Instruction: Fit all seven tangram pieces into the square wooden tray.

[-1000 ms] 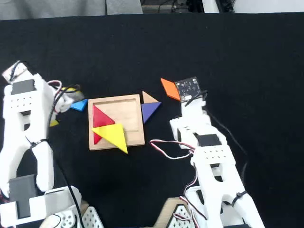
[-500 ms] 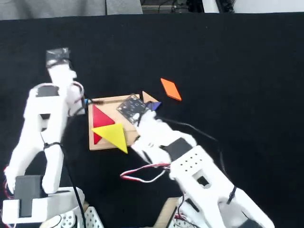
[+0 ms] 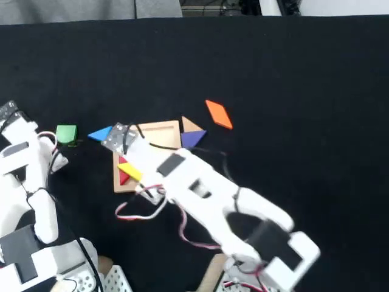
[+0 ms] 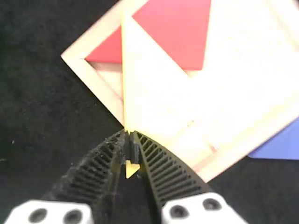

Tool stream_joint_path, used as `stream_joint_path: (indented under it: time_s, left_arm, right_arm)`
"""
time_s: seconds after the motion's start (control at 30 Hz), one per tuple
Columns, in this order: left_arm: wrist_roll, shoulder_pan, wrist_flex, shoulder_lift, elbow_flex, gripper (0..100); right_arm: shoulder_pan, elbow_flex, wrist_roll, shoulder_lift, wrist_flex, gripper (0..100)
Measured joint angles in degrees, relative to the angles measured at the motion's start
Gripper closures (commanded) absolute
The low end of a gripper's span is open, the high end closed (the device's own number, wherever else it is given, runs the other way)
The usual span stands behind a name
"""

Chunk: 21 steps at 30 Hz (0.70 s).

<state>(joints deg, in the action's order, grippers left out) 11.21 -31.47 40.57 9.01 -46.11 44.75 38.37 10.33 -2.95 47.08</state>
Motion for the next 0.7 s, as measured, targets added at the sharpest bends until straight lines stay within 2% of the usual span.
stream_joint_path:
  time_s: [0.1,0.33,0.57,0.7]
  left_arm:
    - [0.3,0.0,-4.0,0.0,-1.9,97]
    - [0.4,0.0,-5.2,0.0,-2.3,97]
    - [0.4,0.0,-5.3,0.0,-2.3,97]
    - [0.4,0.0,-5.3,0.0,-2.3,97]
  right_arm:
    - [0.3,-2.6,-0.1,2.5,0.0,98.8]
    - [0.4,-3.3,-0.1,3.2,0.0,98.8]
    - [-8.3,-3.5,-0.1,3.2,0.8,98.8]
    - [-9.7,-3.7,-0.1,3.3,1.9,98.8]
